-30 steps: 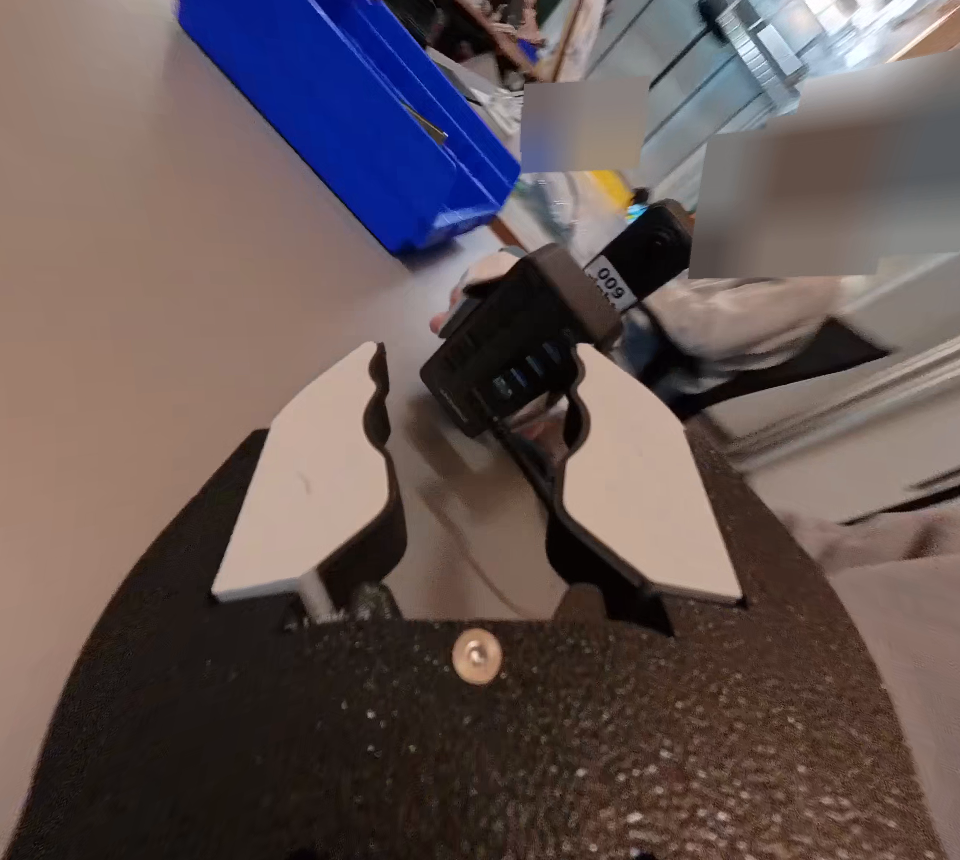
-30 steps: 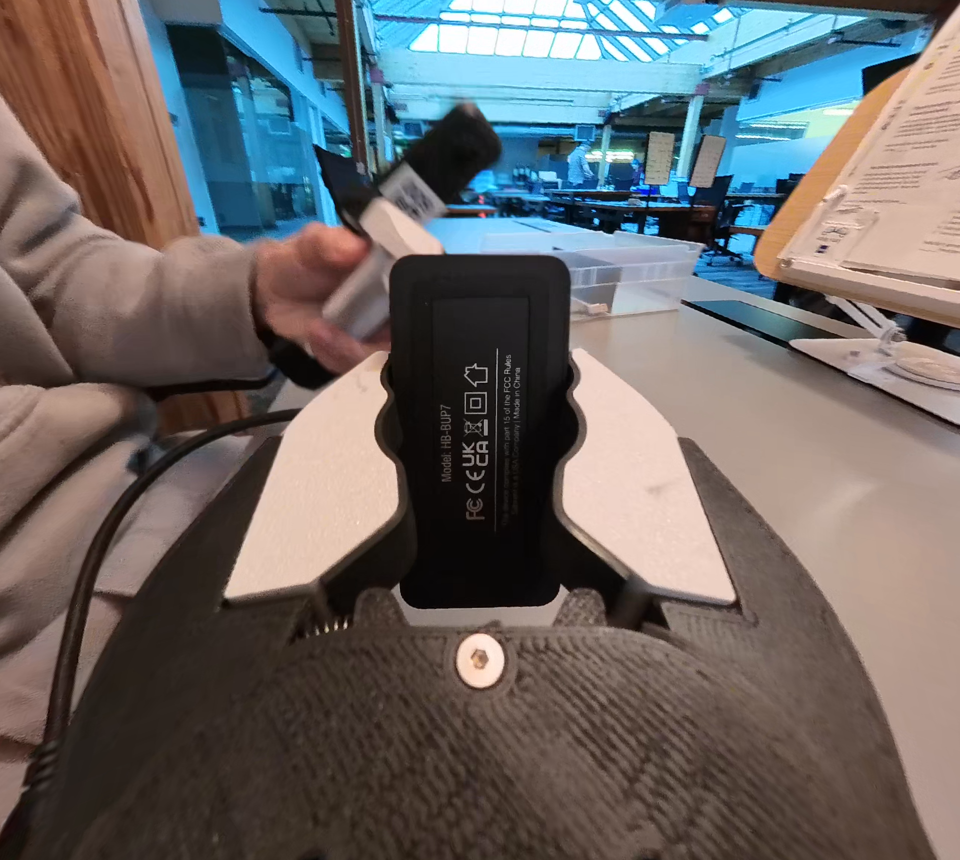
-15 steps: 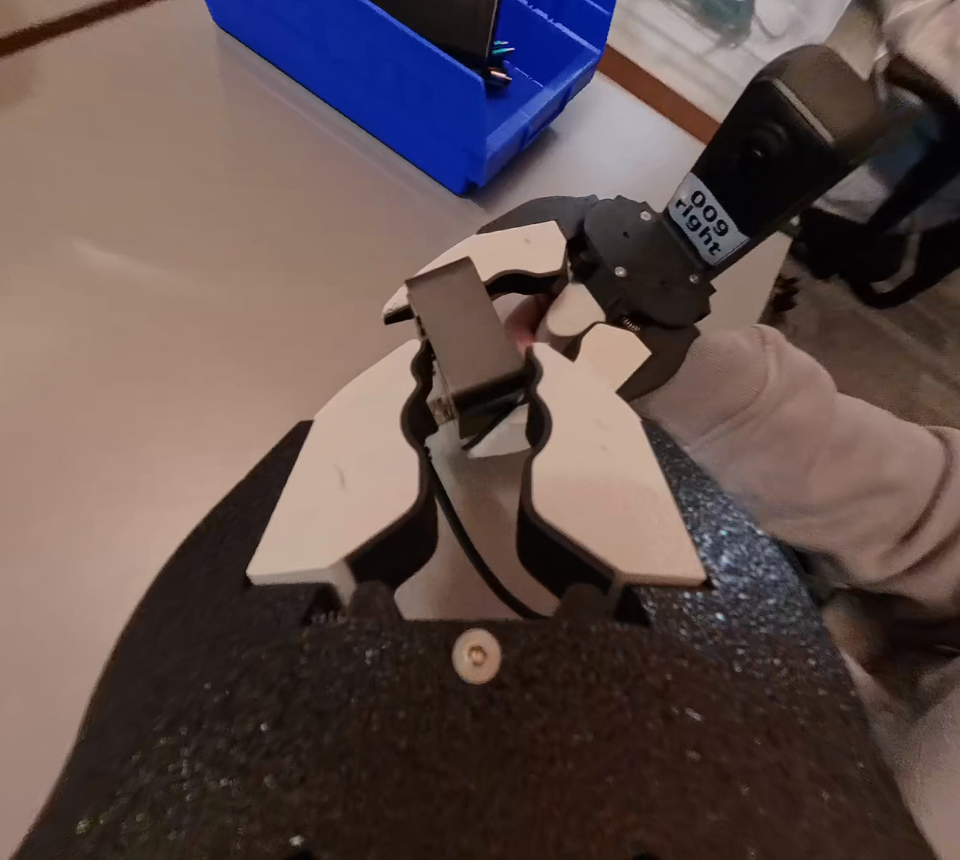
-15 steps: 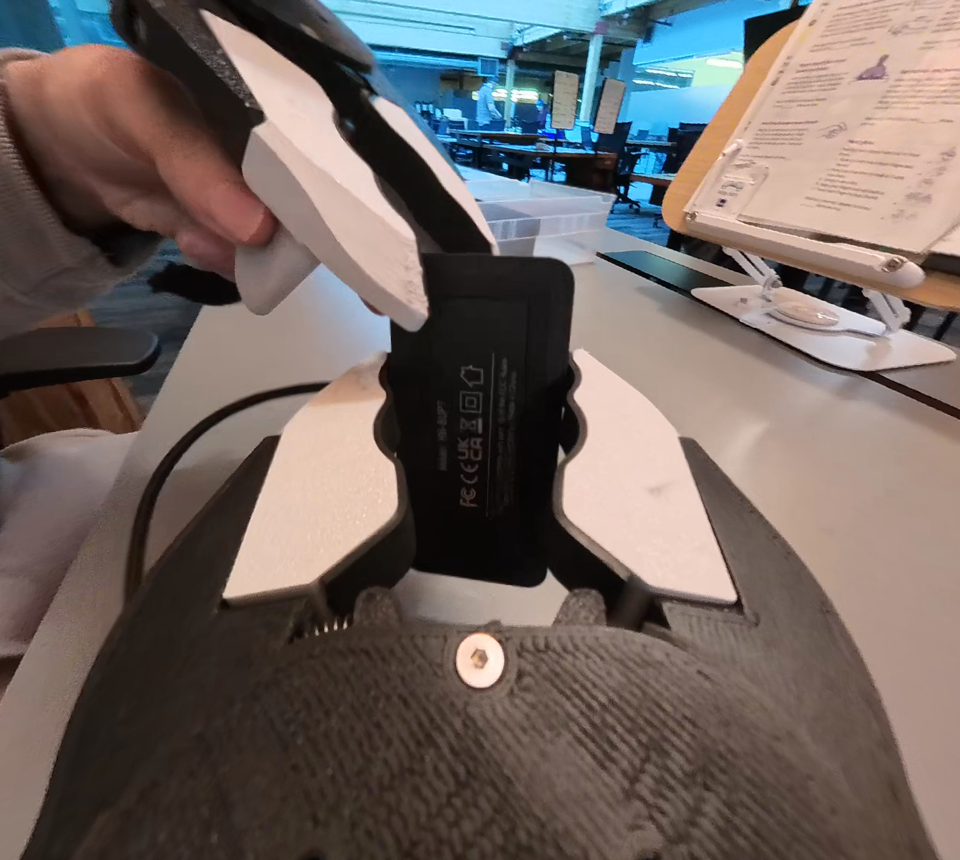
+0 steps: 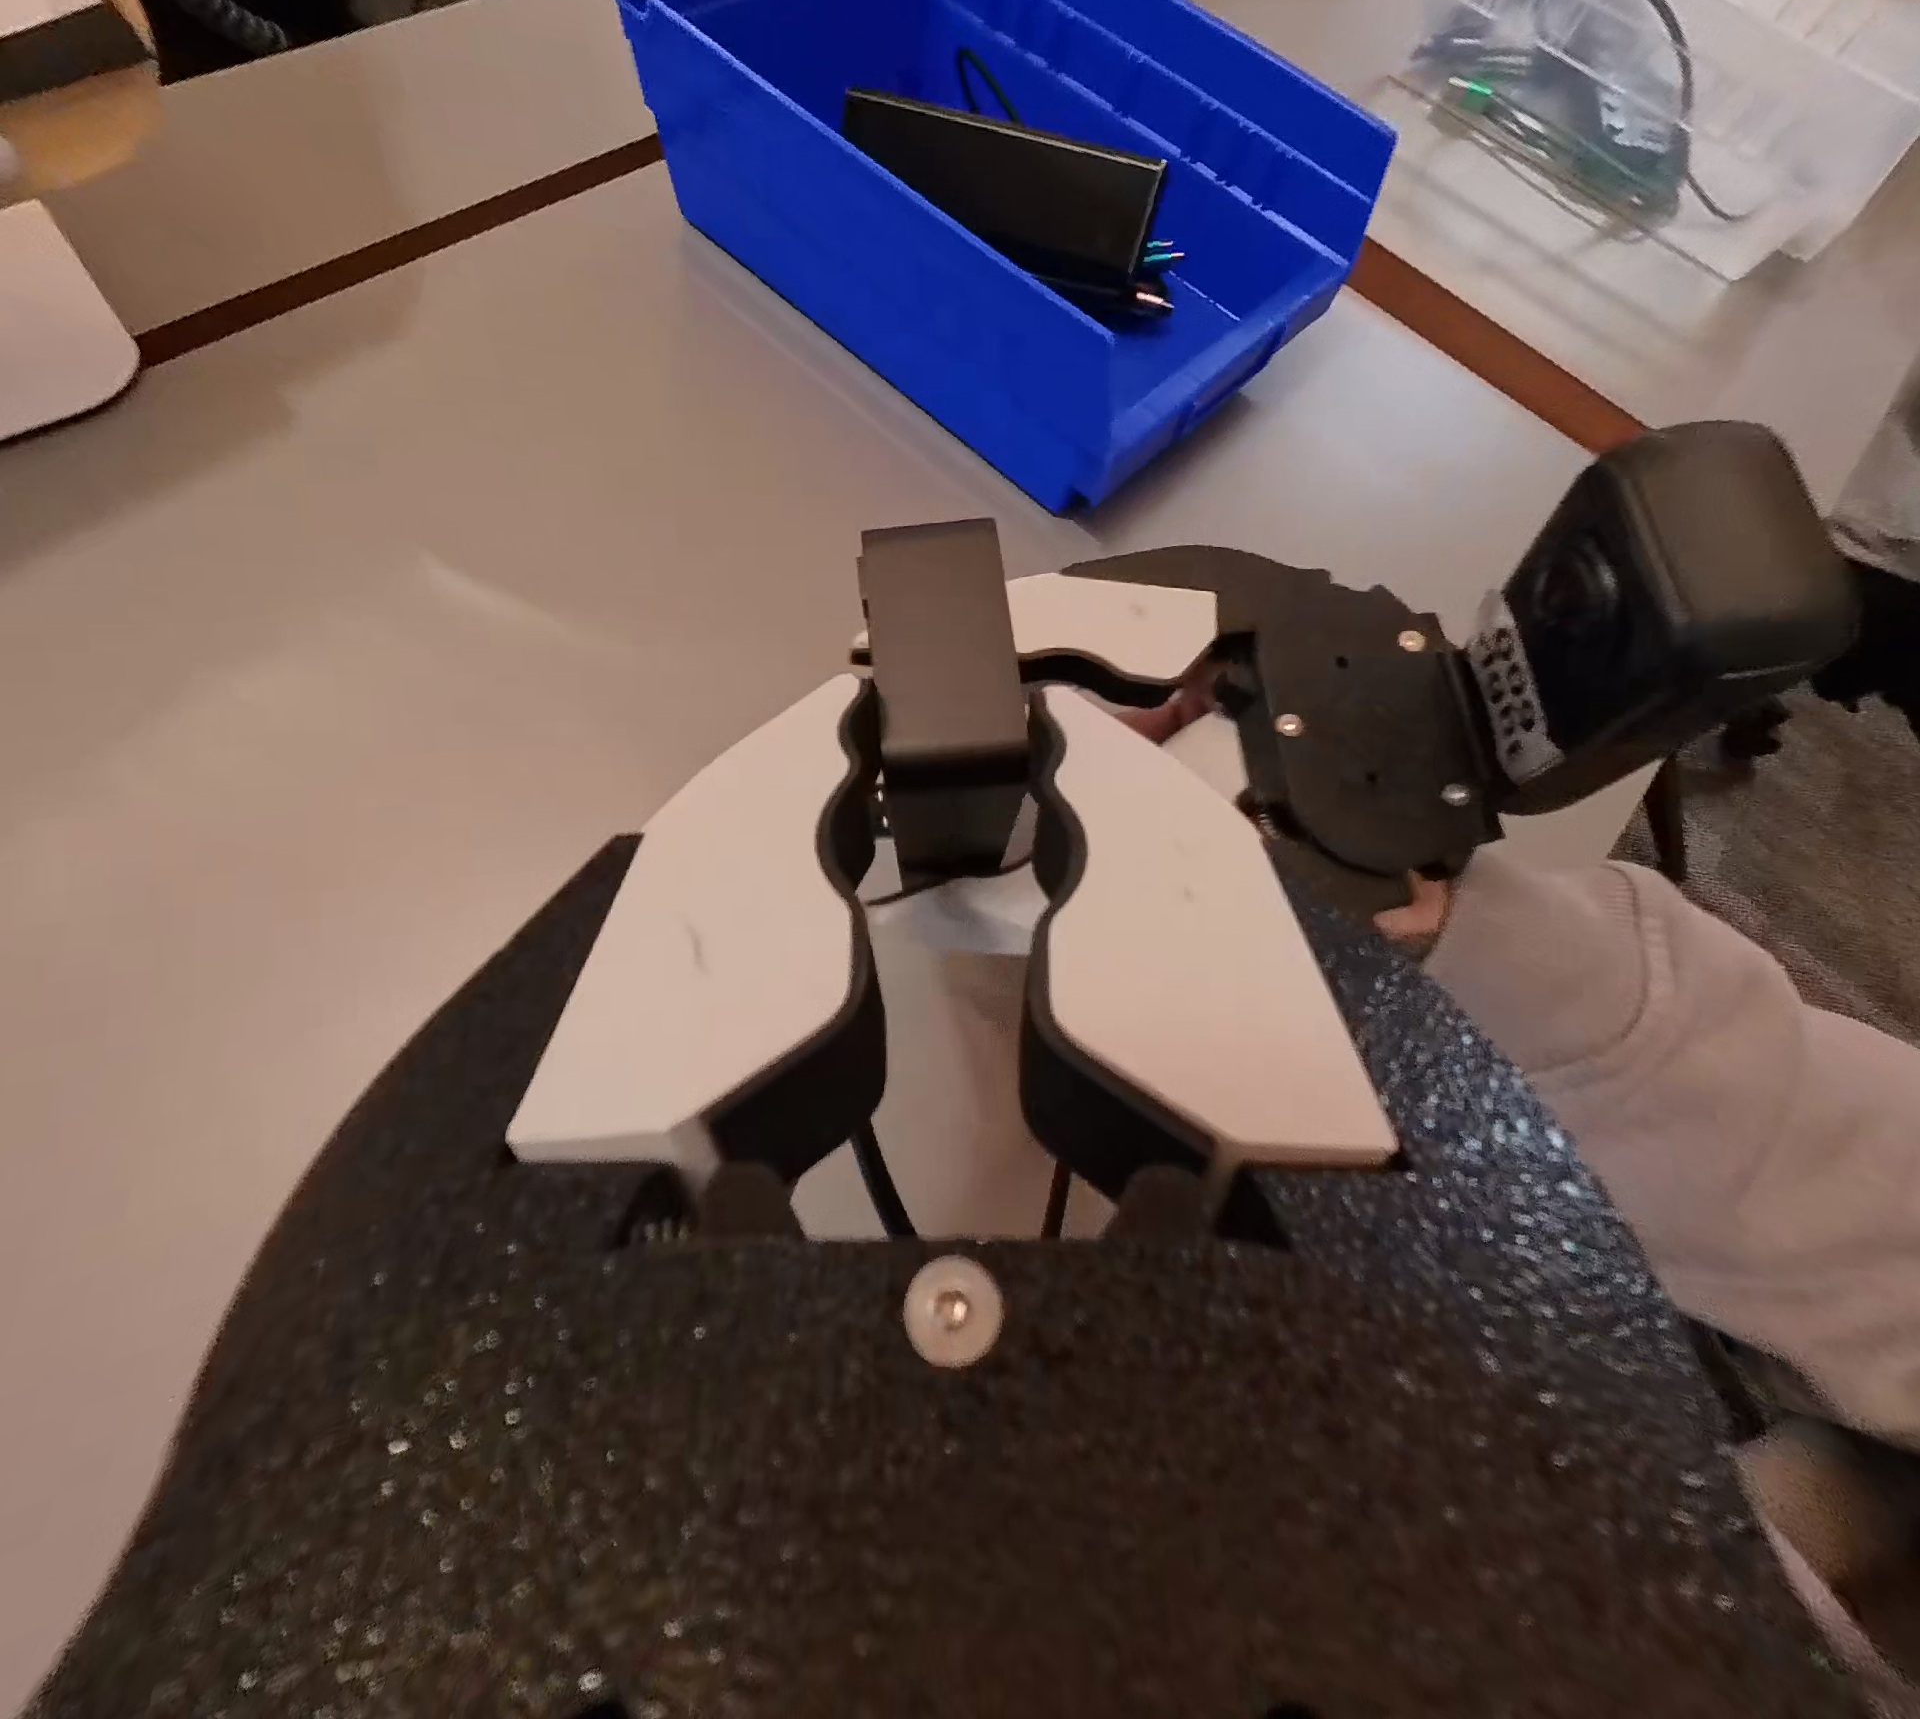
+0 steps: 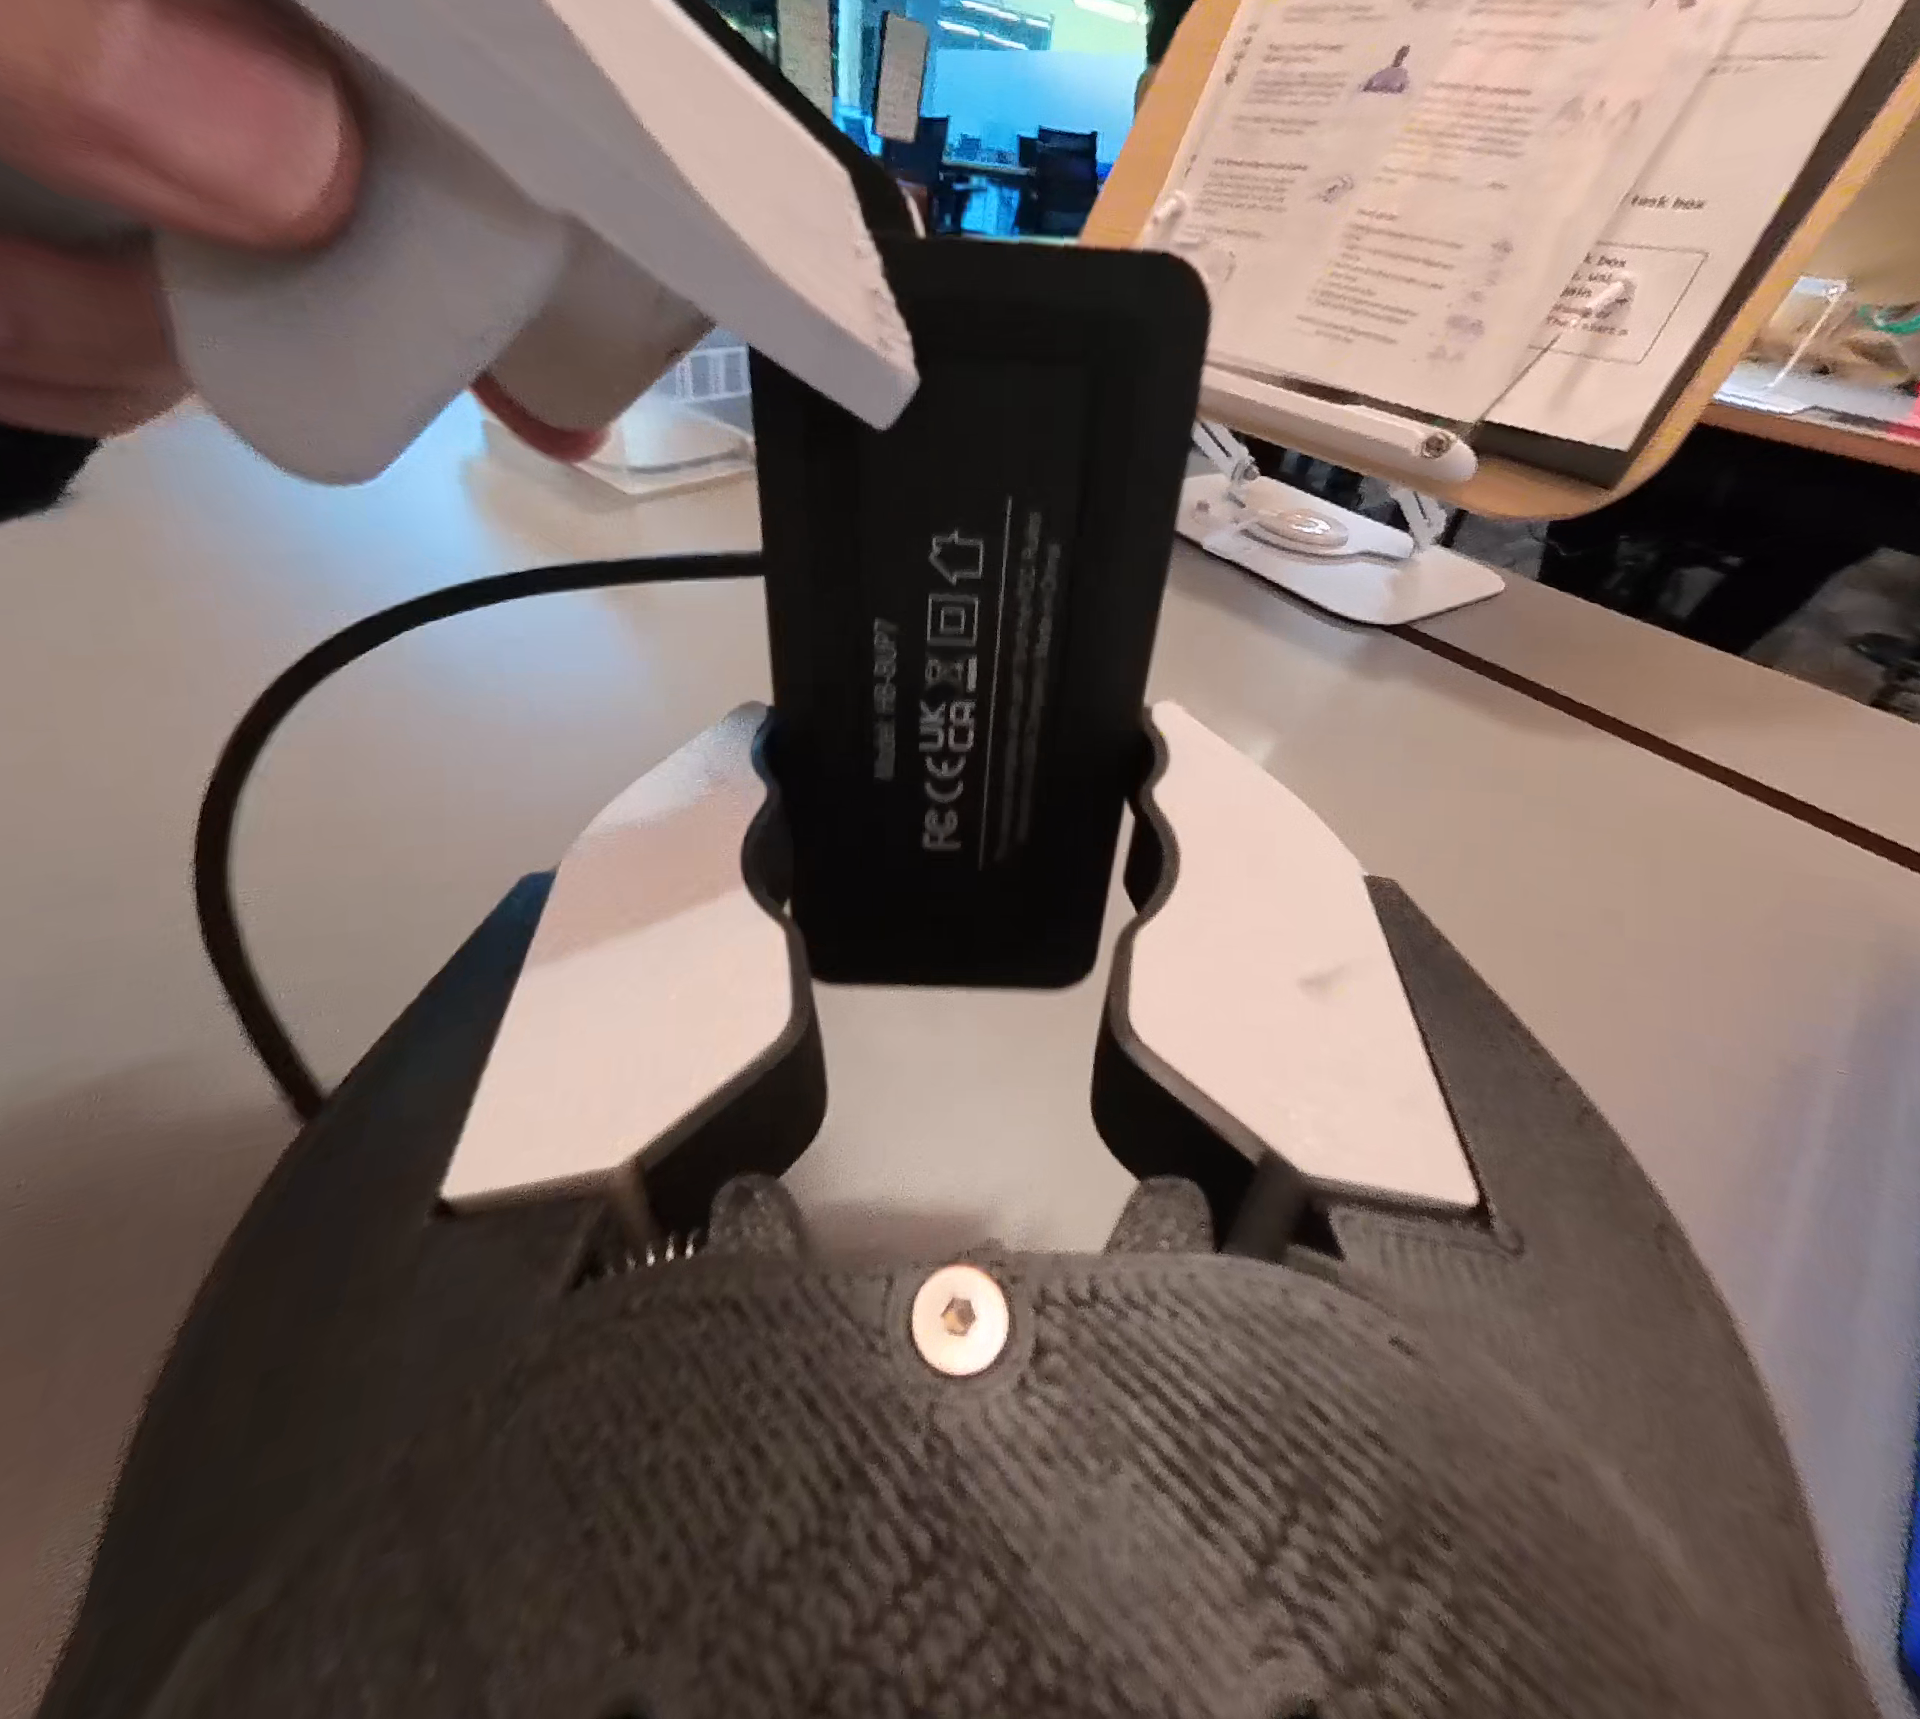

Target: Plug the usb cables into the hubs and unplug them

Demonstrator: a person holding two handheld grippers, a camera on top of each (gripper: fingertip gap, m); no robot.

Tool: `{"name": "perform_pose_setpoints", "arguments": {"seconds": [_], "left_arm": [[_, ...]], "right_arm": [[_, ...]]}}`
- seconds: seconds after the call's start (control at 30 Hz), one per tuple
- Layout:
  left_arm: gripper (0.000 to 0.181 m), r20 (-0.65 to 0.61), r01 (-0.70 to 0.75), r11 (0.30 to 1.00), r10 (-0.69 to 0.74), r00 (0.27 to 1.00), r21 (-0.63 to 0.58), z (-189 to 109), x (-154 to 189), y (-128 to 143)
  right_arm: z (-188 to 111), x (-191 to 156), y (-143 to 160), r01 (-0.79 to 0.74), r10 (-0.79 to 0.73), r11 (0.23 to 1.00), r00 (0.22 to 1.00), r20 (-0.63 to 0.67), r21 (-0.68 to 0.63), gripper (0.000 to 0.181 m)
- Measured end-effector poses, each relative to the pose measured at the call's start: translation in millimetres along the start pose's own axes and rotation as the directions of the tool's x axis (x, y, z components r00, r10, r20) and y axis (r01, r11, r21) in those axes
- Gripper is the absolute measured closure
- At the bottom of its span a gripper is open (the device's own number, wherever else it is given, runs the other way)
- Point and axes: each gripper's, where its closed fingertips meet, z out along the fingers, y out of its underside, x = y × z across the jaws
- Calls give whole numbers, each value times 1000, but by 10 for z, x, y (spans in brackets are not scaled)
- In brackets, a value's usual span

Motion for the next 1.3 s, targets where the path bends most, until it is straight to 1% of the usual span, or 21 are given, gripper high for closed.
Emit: {"name": "perform_pose_setpoints", "arguments": {"seconds": [0.03, 0.1, 0.2, 0.3, 0.37, 0.47, 0.53, 0.57, 0.63, 0.7, 0.77, 0.83, 0.93, 1.0, 1.1, 1.17, 1.23, 1.3], "left_arm": [[155, 4, -2, 1000, 2, 1000, -1, 11, 17, 11], [155, 42, -24, 1000, 24, 999, -1, 24, 9, 25], [155, 80, -46, 999, 45, 996, 9, 15, 22, 8], [155, 77, -38, 999, 36, 996, 23, 14, 33, -25], [155, 83, -43, 999, 40, 996, 29, 7, 32, -41], [155, 93, -58, 998, 55, 994, 35, -13, 52, -42], [155, 88, -41, 998, 37, 995, 44, -25, 40, -40], [155, 85, -30, 998, 26, 996, 46, -27, 28, -36], [155, 78, -18, 999, 14, 997, 48, -21, 15, -27], [156, 71, -24, 998, 20, 997, 53, -13, 40, -31], [156, 49, -22, 997, 19, 999, 67, -3, 105, -57], [155, 59, -37, 997, 34, 998, 62, 11, 127, -51], [155, 51, -32, 997, 28, 998, 73, 20, 143, -42], [152, 13, -57, 995, 57, 998, 82, 0, 195, -57], [145, -127, -46, 992, 61, 990, 121, -91, 337, -124], [140, -179, 13, 988, 14, 984, 151, -215, 307, -199], [136, -223, 76, 982, -35, 974, 174, -355, 239, -246], [136, -254, 149, 980, -112, 961, 132, -421, 134, -169]], "right_arm": [[18, -6, 17, 4, -4, 1000, 1000, -7, -15, 117], [51, -23, 61, 6, -7, 999, 1000, -14, -51, 118], [74, -42, 59, -26, 25, 998, 1000, -15, -57, 119], [85, -24, 34, -36, 34, 998, 998, -50, -46, 119], [95, -32, 10, -69, 67, 997, 996, -54, -28, 118], [107, -38, -8, -78, 78, 997, 996, -54, -7, 114], [104, -18, -8, -99, 99, 995, 993, -57, -2, 107], [102, -3, -5, -98, 97, 995, 993, -64, -2, 103], [98, 19, 2, -61, 60, 998, 995, -85, -10, 102], [110, -24, 5, -44, 42, 999, 997, -65, -19, 105], [135, -50, 46, -48, 46, 998, 998, -54, -44, 104], [124, -42, 60, -55, 53, 998, 997, -53, -37, 111], [96, -24, 80, -45, 43, 998, 998, -42, -43, 110], [83, -62, 58, -64, 64, 998, 998, 5, -27, 110], [37, -127, -45, -144, 138, 989, 984, 113, 40, 111], [-12, -127, -102, -207, 191, 975, 967, 166, 82, 111], [-71, -116, -150, -238, 209, 963, 955, 210, 126, 111], [-138, -122, -171, -212, 169, 964, 955, 245, 162, 111]]}}
